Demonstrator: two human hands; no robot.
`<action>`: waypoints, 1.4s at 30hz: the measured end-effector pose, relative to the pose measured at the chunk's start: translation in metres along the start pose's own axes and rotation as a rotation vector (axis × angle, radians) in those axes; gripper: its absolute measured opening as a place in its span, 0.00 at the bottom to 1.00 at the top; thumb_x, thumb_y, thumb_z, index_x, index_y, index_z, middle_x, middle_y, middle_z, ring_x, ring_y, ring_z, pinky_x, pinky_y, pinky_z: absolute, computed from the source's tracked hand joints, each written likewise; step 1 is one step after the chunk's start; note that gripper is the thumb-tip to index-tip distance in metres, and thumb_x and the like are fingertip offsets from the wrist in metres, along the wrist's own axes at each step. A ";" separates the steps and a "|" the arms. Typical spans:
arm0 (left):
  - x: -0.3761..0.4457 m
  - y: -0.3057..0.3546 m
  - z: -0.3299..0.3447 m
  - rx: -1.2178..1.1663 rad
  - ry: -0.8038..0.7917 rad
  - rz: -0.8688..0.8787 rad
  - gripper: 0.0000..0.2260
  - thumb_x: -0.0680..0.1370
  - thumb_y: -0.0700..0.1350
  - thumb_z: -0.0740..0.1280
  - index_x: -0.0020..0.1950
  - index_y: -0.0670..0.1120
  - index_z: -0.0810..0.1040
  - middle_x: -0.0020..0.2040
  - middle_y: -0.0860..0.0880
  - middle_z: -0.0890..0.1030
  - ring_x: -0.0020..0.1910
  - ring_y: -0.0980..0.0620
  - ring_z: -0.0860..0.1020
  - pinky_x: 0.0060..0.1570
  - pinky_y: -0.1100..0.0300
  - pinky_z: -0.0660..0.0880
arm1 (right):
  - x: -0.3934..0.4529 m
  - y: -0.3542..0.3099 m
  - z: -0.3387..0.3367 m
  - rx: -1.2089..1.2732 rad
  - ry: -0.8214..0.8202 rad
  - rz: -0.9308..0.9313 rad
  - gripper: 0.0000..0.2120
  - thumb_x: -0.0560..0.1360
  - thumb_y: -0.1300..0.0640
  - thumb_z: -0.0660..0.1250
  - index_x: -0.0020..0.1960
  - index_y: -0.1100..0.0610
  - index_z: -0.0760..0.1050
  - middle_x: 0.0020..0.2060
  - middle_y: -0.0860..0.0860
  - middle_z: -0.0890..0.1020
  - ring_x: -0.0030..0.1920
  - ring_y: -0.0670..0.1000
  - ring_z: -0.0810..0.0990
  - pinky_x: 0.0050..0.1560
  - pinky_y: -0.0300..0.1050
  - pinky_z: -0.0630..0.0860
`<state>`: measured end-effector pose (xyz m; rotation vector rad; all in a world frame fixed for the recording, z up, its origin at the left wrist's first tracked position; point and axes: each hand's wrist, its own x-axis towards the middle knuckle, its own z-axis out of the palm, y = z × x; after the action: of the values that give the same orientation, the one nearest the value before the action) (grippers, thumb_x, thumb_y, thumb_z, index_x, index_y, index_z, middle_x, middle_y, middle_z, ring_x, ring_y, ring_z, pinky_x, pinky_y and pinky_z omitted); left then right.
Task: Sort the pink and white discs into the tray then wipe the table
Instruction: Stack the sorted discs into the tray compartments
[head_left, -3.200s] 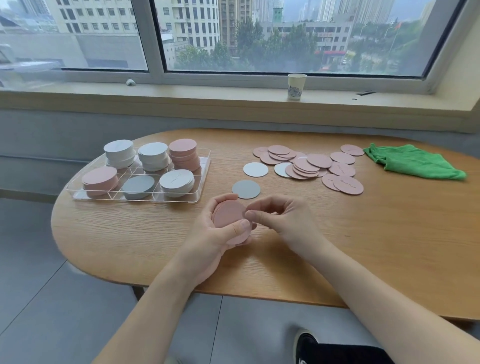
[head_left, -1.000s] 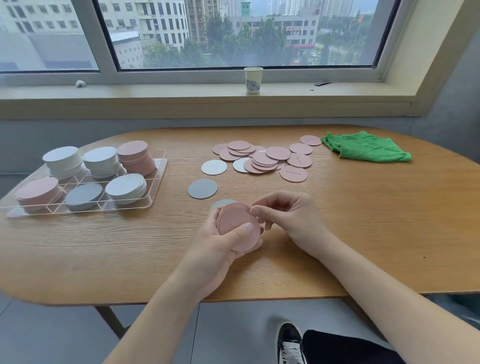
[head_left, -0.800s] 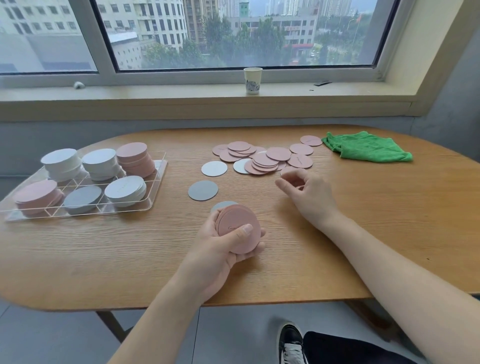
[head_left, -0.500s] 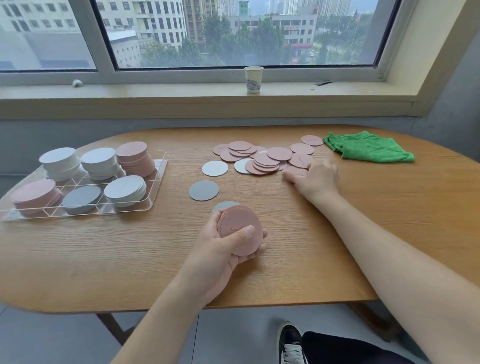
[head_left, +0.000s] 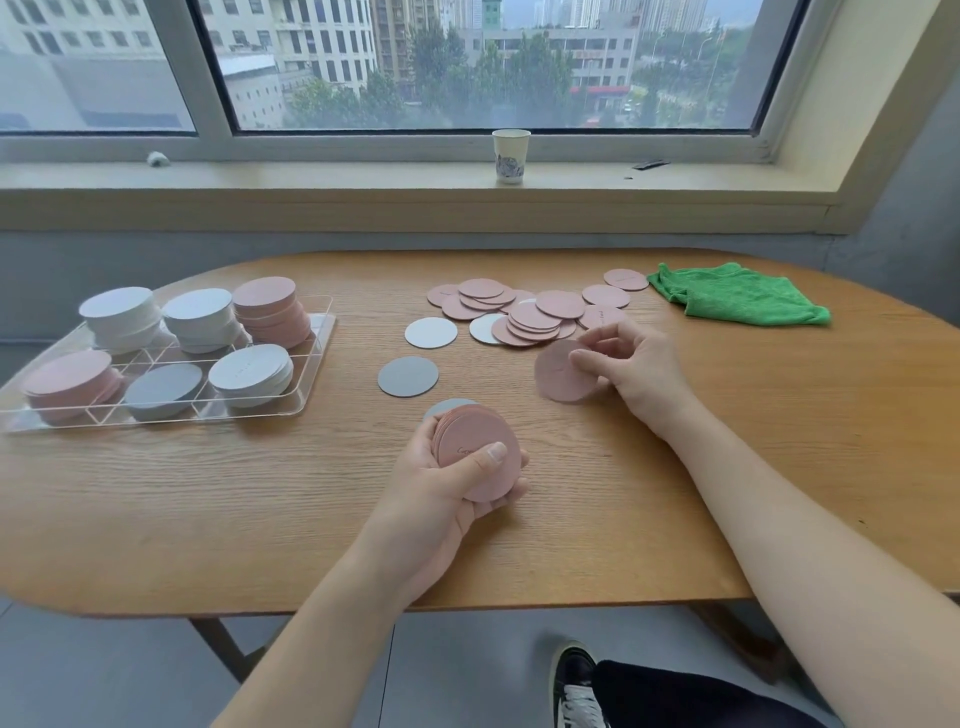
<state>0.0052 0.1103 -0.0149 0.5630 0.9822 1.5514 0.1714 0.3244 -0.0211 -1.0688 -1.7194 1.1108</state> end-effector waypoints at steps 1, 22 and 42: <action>0.001 -0.001 0.000 -0.004 0.009 0.002 0.21 0.75 0.33 0.72 0.66 0.40 0.73 0.57 0.36 0.81 0.53 0.39 0.85 0.47 0.51 0.84 | -0.005 -0.004 0.002 0.097 -0.030 -0.004 0.09 0.70 0.60 0.79 0.49 0.54 0.83 0.41 0.51 0.87 0.38 0.46 0.81 0.39 0.40 0.74; 0.003 0.000 -0.001 0.000 0.006 0.005 0.26 0.72 0.35 0.79 0.67 0.41 0.74 0.56 0.41 0.83 0.61 0.36 0.82 0.51 0.53 0.82 | -0.057 -0.044 0.049 0.204 -0.449 -0.134 0.08 0.68 0.56 0.80 0.41 0.59 0.84 0.35 0.53 0.82 0.35 0.47 0.76 0.39 0.39 0.72; 0.008 0.012 -0.011 0.044 0.066 0.004 0.18 0.77 0.32 0.70 0.65 0.39 0.74 0.55 0.38 0.82 0.53 0.39 0.86 0.51 0.50 0.84 | 0.093 0.013 0.048 -0.672 0.233 -0.091 0.24 0.79 0.39 0.63 0.65 0.55 0.78 0.66 0.56 0.78 0.71 0.59 0.67 0.68 0.55 0.61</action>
<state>-0.0124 0.1154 -0.0122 0.5478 1.0680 1.5638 0.1009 0.4022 -0.0302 -1.4320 -1.9687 0.3168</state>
